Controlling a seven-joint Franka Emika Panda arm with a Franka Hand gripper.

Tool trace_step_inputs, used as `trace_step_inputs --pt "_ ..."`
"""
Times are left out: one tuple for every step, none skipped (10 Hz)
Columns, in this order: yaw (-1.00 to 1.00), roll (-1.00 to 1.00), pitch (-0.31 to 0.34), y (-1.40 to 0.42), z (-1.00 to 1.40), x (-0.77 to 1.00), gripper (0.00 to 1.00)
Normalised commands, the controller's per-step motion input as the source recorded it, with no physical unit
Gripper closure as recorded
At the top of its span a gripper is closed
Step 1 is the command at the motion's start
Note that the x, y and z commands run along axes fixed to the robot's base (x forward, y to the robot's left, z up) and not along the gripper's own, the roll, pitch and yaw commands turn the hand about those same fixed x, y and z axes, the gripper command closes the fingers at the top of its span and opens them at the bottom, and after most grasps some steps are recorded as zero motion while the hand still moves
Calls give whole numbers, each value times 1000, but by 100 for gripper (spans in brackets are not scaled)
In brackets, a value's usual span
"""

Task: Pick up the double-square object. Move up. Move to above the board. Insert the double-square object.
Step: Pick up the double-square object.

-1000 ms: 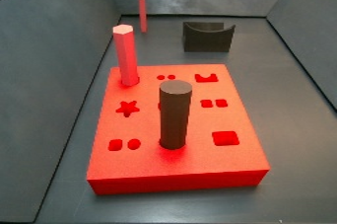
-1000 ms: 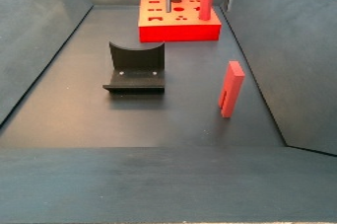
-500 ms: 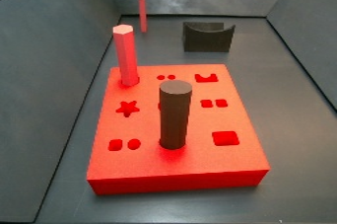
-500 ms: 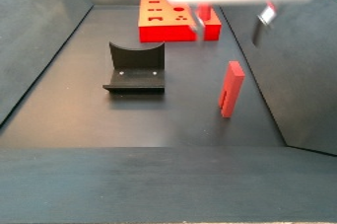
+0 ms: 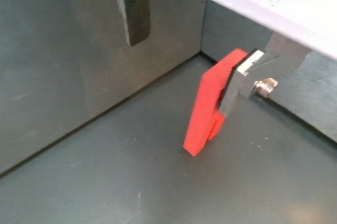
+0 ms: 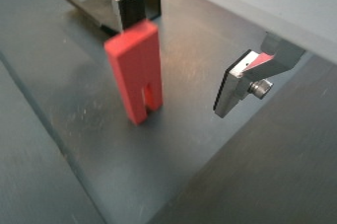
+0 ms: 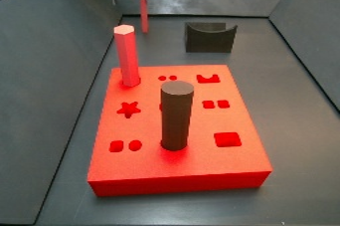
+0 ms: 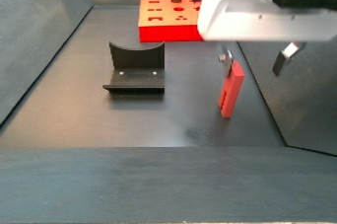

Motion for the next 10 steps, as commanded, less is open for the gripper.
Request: trace_step_inputs --pt "0 26 61 251 -614 340 0" --pt "-69 0 16 43 -254 237 0" --pt "0 4 0 0 0 0 0" --pt "0 0 0 0 0 0 0" --pt "0 0 0 0 0 0 100" --pt "0 0 0 0 0 0 100" --pt "0 0 0 0 0 0 100" --pt "0 0 0 0 0 0 100" --pt "0 0 0 0 0 0 100" --pt "0 0 0 0 0 0 100"
